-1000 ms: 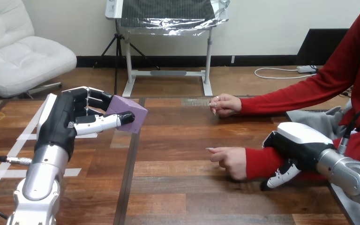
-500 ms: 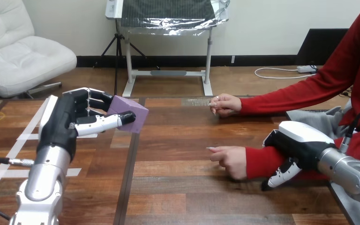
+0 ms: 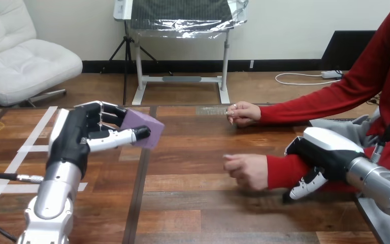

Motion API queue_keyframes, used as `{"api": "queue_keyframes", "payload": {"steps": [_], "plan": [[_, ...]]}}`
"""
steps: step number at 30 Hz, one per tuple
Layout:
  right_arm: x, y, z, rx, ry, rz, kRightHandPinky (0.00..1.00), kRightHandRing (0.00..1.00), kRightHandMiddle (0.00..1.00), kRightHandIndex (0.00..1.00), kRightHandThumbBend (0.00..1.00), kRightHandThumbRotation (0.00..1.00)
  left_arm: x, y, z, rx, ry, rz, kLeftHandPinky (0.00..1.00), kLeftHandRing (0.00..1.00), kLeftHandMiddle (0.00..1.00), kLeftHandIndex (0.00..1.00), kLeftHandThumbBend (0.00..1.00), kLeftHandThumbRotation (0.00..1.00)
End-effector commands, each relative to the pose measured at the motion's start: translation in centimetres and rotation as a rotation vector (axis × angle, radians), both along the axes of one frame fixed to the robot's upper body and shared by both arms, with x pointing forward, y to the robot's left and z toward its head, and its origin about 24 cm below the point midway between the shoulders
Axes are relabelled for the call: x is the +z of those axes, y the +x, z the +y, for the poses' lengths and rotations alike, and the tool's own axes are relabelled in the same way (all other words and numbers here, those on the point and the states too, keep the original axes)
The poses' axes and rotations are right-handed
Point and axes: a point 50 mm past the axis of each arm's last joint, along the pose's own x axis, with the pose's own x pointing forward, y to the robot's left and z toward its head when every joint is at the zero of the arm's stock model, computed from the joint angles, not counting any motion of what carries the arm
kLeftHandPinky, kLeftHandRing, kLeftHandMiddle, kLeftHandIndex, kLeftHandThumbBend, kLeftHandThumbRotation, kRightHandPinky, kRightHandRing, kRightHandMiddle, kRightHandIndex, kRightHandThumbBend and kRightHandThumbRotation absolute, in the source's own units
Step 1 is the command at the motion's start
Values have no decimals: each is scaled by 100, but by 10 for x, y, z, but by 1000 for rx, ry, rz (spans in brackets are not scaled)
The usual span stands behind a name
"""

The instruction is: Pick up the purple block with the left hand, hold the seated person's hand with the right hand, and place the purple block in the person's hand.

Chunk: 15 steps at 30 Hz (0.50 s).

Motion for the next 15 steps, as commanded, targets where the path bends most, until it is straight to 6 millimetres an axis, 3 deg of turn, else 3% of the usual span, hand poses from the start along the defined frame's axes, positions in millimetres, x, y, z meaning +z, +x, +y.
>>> {"api": "queue_keyframes", "payload": {"steps": [1,15], "plan": [[40,16,9,34,76,-156,28,30,34,33,86,15,23,23,-16,-55,-4,-116,35,39,42,42,57,0],[53,15,20,74,119,-184,26,29,33,33,88,17,16,36,-32,-102,7,-116,35,38,42,42,58,0]]}}
